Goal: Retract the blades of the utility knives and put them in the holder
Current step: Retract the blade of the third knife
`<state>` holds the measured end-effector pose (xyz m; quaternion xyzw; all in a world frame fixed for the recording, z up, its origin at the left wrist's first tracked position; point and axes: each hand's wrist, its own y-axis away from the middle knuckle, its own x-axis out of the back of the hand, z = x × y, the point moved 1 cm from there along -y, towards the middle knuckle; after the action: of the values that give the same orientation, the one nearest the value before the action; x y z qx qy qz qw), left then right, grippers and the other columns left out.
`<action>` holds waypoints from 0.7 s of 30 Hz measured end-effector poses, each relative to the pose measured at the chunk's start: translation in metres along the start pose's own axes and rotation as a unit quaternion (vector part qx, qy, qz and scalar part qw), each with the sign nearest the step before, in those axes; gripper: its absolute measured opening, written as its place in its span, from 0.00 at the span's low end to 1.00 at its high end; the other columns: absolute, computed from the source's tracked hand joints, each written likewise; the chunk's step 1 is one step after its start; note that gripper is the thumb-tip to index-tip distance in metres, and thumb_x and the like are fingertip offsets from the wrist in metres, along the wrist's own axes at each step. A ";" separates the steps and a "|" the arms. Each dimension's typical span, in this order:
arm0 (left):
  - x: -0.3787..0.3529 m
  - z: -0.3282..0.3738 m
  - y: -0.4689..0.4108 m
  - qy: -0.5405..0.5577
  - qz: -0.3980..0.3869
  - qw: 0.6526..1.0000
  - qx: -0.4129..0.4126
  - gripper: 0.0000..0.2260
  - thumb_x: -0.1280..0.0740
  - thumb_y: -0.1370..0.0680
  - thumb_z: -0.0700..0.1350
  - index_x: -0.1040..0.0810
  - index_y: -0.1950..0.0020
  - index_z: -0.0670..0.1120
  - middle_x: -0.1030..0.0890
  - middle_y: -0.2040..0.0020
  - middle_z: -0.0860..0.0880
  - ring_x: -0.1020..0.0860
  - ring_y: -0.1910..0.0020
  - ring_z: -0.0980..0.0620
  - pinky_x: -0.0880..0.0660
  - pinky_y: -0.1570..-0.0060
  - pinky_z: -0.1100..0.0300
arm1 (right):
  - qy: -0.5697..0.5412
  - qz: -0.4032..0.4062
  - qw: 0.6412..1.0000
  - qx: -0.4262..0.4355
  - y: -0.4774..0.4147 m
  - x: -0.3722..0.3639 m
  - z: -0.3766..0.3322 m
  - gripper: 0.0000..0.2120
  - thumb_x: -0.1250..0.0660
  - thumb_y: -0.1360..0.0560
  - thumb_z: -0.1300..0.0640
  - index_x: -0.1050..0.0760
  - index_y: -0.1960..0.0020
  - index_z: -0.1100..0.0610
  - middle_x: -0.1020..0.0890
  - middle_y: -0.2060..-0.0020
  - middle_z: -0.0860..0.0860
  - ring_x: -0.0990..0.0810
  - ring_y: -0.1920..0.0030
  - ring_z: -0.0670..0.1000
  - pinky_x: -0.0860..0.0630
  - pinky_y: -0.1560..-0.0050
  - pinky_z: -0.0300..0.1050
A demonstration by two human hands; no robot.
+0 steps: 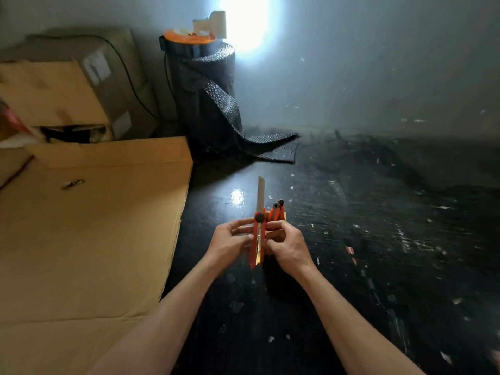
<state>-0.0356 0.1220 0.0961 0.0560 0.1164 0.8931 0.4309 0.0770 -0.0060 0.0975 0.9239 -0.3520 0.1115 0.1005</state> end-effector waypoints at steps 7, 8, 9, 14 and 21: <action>-0.017 0.083 -0.015 0.073 -0.033 0.996 -0.047 0.19 0.33 0.23 0.25 0.22 0.33 0.39 0.15 0.43 0.36 0.13 0.58 0.46 0.14 0.60 0.50 | -0.029 0.025 0.995 0.096 -0.020 0.042 -0.068 0.12 0.28 0.24 0.61 0.24 0.42 0.59 0.14 0.55 0.54 0.13 0.57 0.50 0.16 0.58 0.47; -0.019 0.092 -0.015 0.078 -0.034 0.995 -0.061 0.19 0.34 0.23 0.25 0.21 0.35 0.40 0.14 0.45 0.38 0.12 0.57 0.46 0.15 0.60 0.50 | -0.015 0.035 0.993 0.115 -0.024 0.045 -0.076 0.13 0.27 0.24 0.58 0.24 0.41 0.58 0.13 0.55 0.53 0.13 0.57 0.50 0.15 0.57 0.48; -0.022 0.101 -0.015 0.081 -0.036 0.993 -0.074 0.19 0.33 0.23 0.26 0.20 0.36 0.42 0.13 0.48 0.41 0.12 0.57 0.46 0.15 0.61 0.51 | 0.006 0.049 0.990 0.133 -0.028 0.049 -0.083 0.14 0.28 0.23 0.55 0.24 0.40 0.57 0.13 0.55 0.51 0.13 0.57 0.49 0.15 0.57 0.47; -0.036 0.128 -0.016 0.085 -0.028 0.990 -0.105 0.20 0.34 0.23 0.25 0.18 0.38 0.45 0.11 0.54 0.46 0.12 0.57 0.48 0.14 0.58 0.50 | 0.142 0.129 0.956 0.223 -0.045 0.066 -0.120 0.14 0.33 0.20 0.56 0.24 0.35 0.48 0.20 0.50 0.41 0.21 0.54 0.39 0.27 0.54 0.28; -0.042 0.143 -0.019 0.089 -0.032 0.988 -0.119 0.19 0.32 0.24 0.25 0.17 0.38 0.42 0.11 0.52 0.43 0.13 0.58 0.46 0.14 0.60 0.49 | 0.196 0.133 0.937 0.255 -0.053 0.080 -0.137 0.09 0.33 0.20 0.56 0.20 0.41 0.50 0.18 0.48 0.46 0.23 0.58 0.35 0.31 0.59 0.22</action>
<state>0.0339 0.1236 0.2296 -0.0797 0.0489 0.8877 0.4509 0.1522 0.0187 0.2444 0.8229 -0.4048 0.3890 -0.0870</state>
